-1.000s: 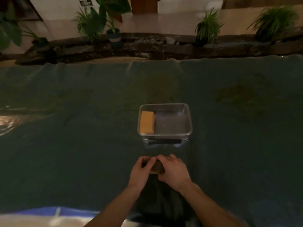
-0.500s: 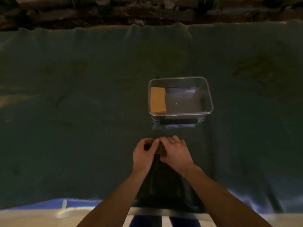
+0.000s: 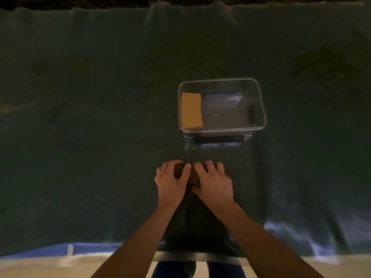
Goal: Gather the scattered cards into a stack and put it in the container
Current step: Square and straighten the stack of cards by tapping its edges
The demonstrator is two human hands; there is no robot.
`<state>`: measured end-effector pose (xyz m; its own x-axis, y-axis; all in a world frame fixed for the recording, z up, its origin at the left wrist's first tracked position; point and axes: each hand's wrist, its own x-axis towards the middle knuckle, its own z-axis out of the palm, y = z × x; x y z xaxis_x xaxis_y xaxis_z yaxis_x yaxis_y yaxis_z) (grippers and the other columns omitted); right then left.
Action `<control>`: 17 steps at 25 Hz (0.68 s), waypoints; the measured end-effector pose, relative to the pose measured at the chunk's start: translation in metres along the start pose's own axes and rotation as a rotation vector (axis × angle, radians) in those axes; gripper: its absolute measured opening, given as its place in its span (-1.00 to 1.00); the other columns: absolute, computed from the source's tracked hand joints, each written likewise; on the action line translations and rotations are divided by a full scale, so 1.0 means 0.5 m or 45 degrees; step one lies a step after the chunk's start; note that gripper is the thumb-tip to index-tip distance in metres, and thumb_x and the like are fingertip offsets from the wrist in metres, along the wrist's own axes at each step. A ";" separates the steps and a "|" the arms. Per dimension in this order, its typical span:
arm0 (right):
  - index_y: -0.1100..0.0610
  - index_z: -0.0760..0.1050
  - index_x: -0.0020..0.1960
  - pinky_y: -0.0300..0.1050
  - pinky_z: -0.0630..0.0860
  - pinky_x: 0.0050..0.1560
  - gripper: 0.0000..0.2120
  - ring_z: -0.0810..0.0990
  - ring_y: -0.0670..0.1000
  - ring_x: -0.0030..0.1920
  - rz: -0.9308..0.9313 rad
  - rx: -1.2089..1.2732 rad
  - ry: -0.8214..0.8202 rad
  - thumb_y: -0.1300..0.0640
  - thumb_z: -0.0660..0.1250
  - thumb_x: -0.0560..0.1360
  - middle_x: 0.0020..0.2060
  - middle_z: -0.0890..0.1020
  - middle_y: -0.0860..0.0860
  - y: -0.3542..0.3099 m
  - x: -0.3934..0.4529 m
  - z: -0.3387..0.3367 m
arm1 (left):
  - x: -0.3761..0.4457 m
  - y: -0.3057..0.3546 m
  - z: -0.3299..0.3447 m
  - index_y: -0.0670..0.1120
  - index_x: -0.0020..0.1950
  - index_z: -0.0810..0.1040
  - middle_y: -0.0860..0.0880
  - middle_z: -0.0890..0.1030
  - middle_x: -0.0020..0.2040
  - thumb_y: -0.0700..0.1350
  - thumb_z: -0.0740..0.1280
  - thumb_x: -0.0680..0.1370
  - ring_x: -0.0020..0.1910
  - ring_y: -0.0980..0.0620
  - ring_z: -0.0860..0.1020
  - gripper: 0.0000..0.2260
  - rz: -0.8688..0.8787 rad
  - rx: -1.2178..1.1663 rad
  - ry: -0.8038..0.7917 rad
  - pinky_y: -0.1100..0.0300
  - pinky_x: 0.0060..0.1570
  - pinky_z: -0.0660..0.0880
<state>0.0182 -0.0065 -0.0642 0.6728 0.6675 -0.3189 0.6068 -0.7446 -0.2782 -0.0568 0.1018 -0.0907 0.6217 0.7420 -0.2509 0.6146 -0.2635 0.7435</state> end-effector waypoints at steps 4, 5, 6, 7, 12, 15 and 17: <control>-0.08 0.28 0.36 -0.01 0.55 -0.02 -0.48 0.40 0.10 0.22 -0.031 0.007 -0.025 -0.11 0.39 0.47 0.25 0.44 0.03 0.007 0.004 -0.003 | 0.025 -0.044 -0.068 -0.03 0.33 0.54 0.04 0.56 0.28 0.15 0.17 0.56 0.32 0.07 0.48 -0.56 -0.099 -0.471 0.178 -0.01 0.43 0.35; -0.08 0.28 0.36 -0.02 0.55 -0.03 -0.48 0.40 0.10 0.22 -0.039 0.005 -0.023 -0.11 0.38 0.48 0.25 0.44 0.03 0.008 0.005 -0.004 | 0.033 -0.067 -0.088 -0.06 0.38 0.50 0.04 0.54 0.32 0.17 0.16 0.54 0.36 0.08 0.47 -0.50 -0.167 -0.640 0.265 0.01 0.46 0.32; -0.08 0.28 0.36 -0.02 0.55 -0.04 -0.48 0.40 0.10 0.22 -0.047 0.000 -0.022 -0.11 0.38 0.48 0.25 0.44 0.03 0.008 0.007 -0.006 | 0.039 -0.086 -0.102 -0.08 0.43 0.45 0.04 0.51 0.36 0.17 0.15 0.53 0.40 0.09 0.44 -0.45 -0.219 -0.778 0.346 0.03 0.49 0.28; -0.08 0.27 0.37 -0.02 0.54 -0.05 -0.48 0.40 0.11 0.22 -0.053 -0.005 -0.026 -0.11 0.37 0.48 0.25 0.44 0.03 0.008 0.007 -0.008 | 0.039 -0.098 -0.111 -0.09 0.47 0.40 0.05 0.47 0.40 0.15 0.14 0.54 0.43 0.11 0.40 -0.44 -0.254 -0.879 0.404 0.06 0.52 0.23; -0.07 0.26 0.35 0.00 0.54 -0.08 -0.47 0.42 0.14 0.21 -0.063 -0.026 -0.073 -0.13 0.39 0.47 0.24 0.45 0.04 0.007 0.008 -0.012 | -0.030 -0.035 -0.036 -0.07 0.57 0.22 0.07 0.32 0.53 -0.03 0.12 0.64 0.50 0.14 0.29 -0.51 -0.287 -0.969 0.299 0.16 0.52 0.16; -0.05 0.27 0.32 0.00 0.56 -0.12 -0.47 0.45 0.15 0.19 -0.078 -0.034 -0.064 -0.14 0.40 0.46 0.22 0.47 0.06 0.010 0.007 -0.013 | -0.076 0.004 0.009 0.05 0.49 0.35 0.00 0.44 0.47 -0.02 0.18 0.64 0.43 0.04 0.42 -0.61 -0.223 -1.055 -0.113 0.02 0.47 0.30; -0.06 0.27 0.32 0.01 0.56 -0.13 -0.48 0.45 0.15 0.18 -0.092 -0.028 -0.061 -0.15 0.39 0.46 0.21 0.47 0.05 0.014 0.006 -0.012 | -0.056 -0.017 -0.008 0.16 0.38 0.43 0.01 0.43 0.49 -0.03 0.15 0.66 0.46 0.10 0.39 -0.70 -0.297 -1.152 -0.014 0.01 0.52 0.23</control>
<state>0.0269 -0.0098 -0.0618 0.6066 0.7179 -0.3417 0.6624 -0.6940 -0.2821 -0.0815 0.0859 -0.0877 0.5375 0.7085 -0.4572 0.1154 0.4753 0.8722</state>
